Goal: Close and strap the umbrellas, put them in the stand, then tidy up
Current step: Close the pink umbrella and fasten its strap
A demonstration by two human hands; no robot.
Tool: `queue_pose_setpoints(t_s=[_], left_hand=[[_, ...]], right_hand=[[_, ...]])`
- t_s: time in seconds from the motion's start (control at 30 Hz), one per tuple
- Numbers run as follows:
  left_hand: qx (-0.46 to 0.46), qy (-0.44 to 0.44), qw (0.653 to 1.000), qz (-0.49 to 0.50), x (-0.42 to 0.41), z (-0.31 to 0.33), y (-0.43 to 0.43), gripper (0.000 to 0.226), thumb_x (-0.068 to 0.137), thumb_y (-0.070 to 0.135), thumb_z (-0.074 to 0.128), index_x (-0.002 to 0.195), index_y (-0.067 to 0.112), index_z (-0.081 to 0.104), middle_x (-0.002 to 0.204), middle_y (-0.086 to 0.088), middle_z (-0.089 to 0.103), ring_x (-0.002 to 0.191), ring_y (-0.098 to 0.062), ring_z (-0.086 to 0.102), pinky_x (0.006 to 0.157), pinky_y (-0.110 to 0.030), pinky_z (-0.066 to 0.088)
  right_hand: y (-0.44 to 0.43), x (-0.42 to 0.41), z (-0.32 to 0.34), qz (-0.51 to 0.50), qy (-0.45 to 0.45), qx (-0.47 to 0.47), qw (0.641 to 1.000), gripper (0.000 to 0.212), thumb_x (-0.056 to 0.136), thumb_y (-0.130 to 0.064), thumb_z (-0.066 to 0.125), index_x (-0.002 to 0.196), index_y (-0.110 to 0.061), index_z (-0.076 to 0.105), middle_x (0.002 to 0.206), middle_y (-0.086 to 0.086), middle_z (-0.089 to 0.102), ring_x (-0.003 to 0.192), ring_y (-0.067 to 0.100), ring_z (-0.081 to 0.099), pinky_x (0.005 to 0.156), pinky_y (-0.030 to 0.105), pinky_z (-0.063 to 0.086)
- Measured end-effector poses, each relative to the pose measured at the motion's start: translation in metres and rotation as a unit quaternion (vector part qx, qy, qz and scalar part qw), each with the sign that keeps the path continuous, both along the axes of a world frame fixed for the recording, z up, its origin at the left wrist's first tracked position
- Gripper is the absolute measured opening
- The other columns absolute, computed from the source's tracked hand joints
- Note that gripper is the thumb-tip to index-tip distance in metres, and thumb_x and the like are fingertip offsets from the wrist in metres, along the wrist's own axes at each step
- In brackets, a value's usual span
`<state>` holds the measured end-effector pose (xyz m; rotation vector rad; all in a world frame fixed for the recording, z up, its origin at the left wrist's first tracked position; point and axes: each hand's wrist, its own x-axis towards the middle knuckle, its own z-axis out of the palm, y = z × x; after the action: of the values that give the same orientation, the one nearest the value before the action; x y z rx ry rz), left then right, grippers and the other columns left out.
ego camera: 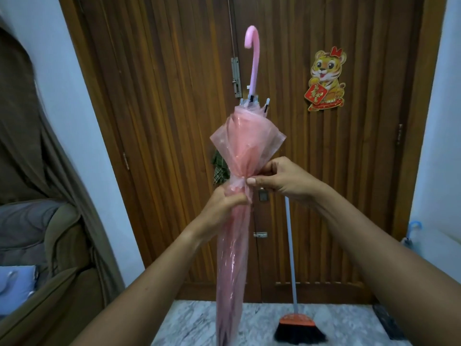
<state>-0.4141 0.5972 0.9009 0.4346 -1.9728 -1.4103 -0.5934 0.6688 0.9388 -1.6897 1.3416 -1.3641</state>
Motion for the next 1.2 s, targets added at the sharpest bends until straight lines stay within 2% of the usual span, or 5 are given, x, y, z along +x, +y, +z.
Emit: queue_pose_setpoints(t_s=[0.2, 0.57, 0.77, 0.97, 1.2], left_hand=[[-0.067, 0.06, 0.963, 0.254, -0.025, -0.024, 0.003, 0.061, 0.084, 0.004, 0.069, 0.131, 0.025, 0.036, 0.111, 0.003, 0.062, 0.09, -0.008, 0.066, 0.07, -0.02, 0.055], [0.179, 0.117, 0.977, 0.012, 0.011, -0.013, -0.02, 0.085, 0.075, -0.002, 0.062, 0.148, 0.029, 0.032, 0.082, -0.008, 0.055, 0.054, -0.015, 0.054, 0.053, -0.03, 0.049], [0.1, 0.073, 0.992, -0.033, 0.025, -0.006, -0.016, 0.042, 0.095, 0.015, 0.061, 0.135, 0.011, 0.054, 0.1, -0.012, 0.067, 0.092, -0.026, 0.065, 0.09, -0.048, 0.053], [0.064, 0.088, 0.994, 0.009, 0.022, -0.007, -0.012, 0.041, 0.096, 0.013, 0.06, 0.136, 0.014, 0.055, 0.108, -0.012, 0.07, 0.092, -0.024, 0.069, 0.079, -0.033, 0.059], [0.082, 0.076, 0.992, 0.057, 0.013, -0.01, -0.016, 0.036, 0.102, 0.02, 0.049, 0.137, 0.02, 0.056, 0.119, -0.012, 0.069, 0.1, -0.019, 0.069, 0.087, -0.032, 0.058]], right_hand=[[-0.01, 0.027, 0.001, -0.089, 0.036, -0.05, 0.994, 0.022, 0.084, -0.014, 0.079, 0.105, -0.008, 0.078, 0.096, 0.001, 0.079, 0.09, 0.007, 0.075, 0.082, 0.022, 0.059], [-0.014, 0.031, 0.002, -0.084, 0.025, -0.053, 0.995, 0.009, 0.085, -0.011, 0.077, 0.091, -0.006, 0.079, 0.088, 0.013, 0.077, 0.074, 0.013, 0.069, 0.069, 0.019, 0.058], [-0.021, 0.024, -0.007, -0.049, -0.057, -0.032, 0.997, 0.009, 0.085, -0.005, 0.076, 0.093, -0.008, 0.077, 0.1, 0.021, 0.075, 0.089, 0.025, 0.069, 0.09, 0.042, 0.057], [-0.025, 0.026, -0.012, -0.044, -0.109, -0.035, 0.992, 0.009, 0.086, -0.001, 0.073, 0.095, -0.003, 0.074, 0.084, 0.005, 0.074, 0.071, 0.005, 0.071, 0.06, 0.014, 0.052], [-0.027, 0.027, -0.015, -0.074, -0.114, -0.043, 0.99, 0.013, 0.085, -0.002, 0.075, 0.098, -0.002, 0.076, 0.092, 0.007, 0.077, 0.081, 0.008, 0.075, 0.067, 0.014, 0.054]])
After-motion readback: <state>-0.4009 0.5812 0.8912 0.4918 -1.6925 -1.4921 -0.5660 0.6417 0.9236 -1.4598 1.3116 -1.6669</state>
